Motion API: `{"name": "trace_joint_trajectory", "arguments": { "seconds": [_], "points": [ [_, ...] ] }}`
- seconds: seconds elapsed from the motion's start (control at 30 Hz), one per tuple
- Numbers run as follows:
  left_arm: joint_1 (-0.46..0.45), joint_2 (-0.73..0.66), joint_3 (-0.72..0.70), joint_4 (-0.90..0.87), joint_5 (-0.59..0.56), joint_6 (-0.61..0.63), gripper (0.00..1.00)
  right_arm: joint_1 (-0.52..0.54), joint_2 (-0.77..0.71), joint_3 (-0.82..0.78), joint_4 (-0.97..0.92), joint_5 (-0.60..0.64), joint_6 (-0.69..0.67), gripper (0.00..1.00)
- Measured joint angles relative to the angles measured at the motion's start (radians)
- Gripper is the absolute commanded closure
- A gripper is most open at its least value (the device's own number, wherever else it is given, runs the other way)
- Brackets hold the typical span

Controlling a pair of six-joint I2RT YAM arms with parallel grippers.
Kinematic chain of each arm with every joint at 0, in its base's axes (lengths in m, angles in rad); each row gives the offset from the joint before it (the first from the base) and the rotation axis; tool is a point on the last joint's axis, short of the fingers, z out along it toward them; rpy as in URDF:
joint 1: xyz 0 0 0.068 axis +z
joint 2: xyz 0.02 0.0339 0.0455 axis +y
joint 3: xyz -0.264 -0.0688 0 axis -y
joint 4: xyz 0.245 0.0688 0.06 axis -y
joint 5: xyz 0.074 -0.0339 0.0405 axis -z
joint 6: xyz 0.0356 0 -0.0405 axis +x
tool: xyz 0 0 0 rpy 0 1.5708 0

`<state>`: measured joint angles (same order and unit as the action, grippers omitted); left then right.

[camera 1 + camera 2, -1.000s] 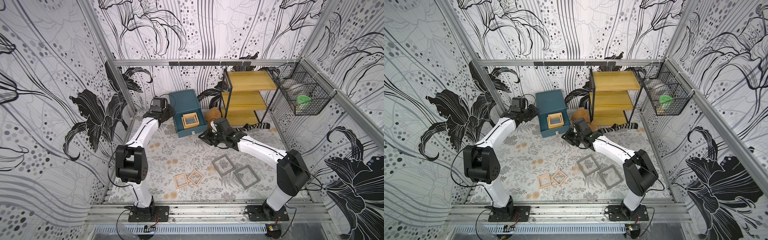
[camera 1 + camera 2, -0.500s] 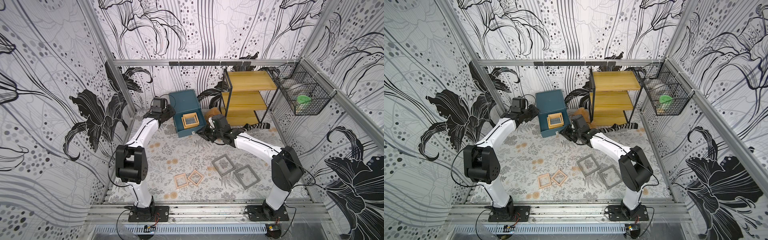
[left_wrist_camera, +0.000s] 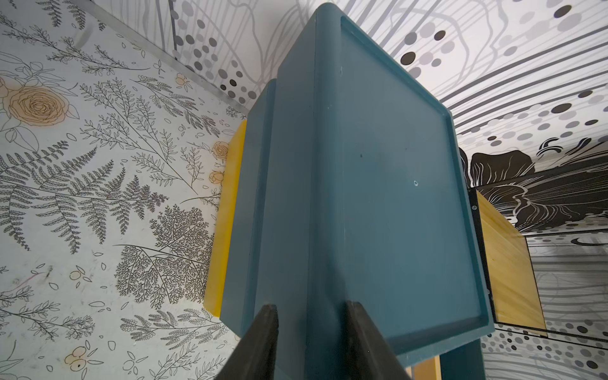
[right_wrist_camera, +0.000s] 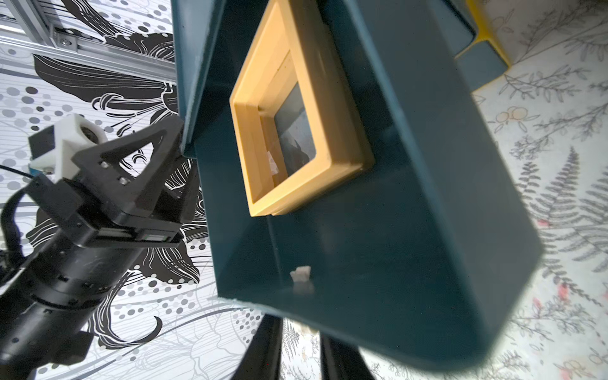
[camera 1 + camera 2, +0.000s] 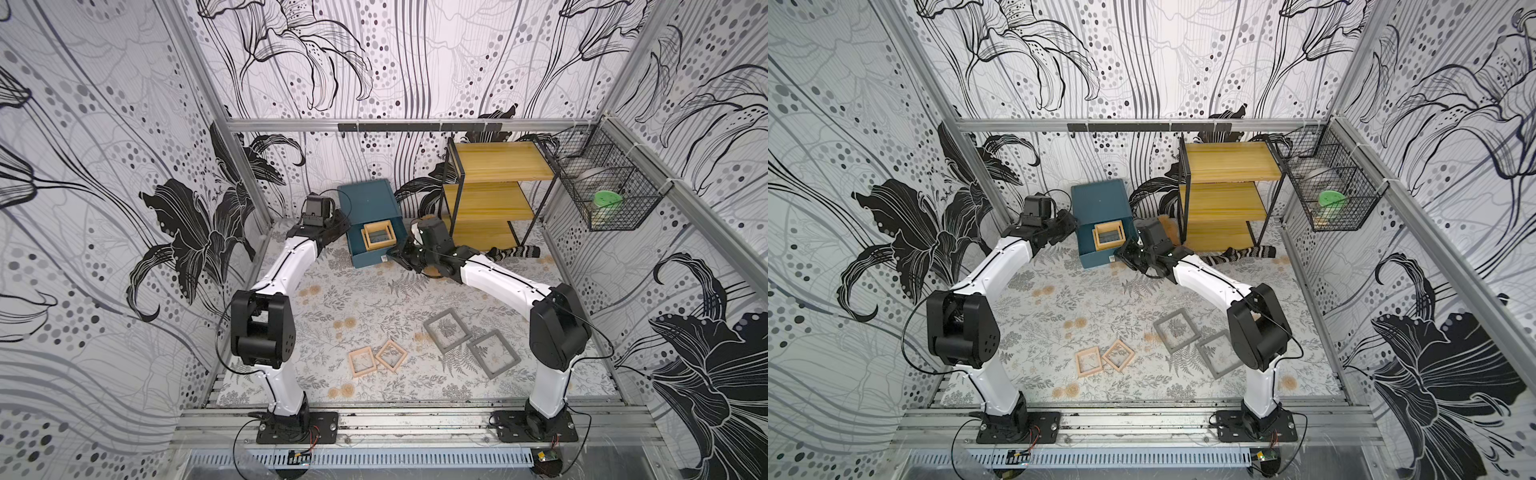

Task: Place the brooch boxes into the drawer by color
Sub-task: Close the drawer in the storage box.

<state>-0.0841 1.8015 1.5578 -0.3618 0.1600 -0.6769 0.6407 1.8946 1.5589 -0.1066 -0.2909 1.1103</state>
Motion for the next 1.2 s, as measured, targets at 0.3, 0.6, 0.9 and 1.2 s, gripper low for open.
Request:
{"name": "trace_joint_trajectory", "arguments": {
  "seconds": [0.3,0.6,0.9,1.2],
  "points": [
    [0.0,-0.01,-0.018,0.017,0.002,-0.004,0.62,-0.019,0.112,0.155,-0.025,0.004,-0.004,0.76],
    [0.0,-0.011,-0.019,0.018,0.005,-0.006,0.62,-0.029,0.221,0.317,-0.078,0.015,-0.012,0.76],
    [0.0,-0.011,-0.019,0.018,0.01,-0.006,0.62,-0.04,0.311,0.462,-0.127,0.026,-0.026,0.76],
    [0.0,-0.013,-0.024,0.025,0.013,-0.008,0.62,-0.047,0.4,0.605,-0.17,0.026,-0.026,0.76]
  ]
}}
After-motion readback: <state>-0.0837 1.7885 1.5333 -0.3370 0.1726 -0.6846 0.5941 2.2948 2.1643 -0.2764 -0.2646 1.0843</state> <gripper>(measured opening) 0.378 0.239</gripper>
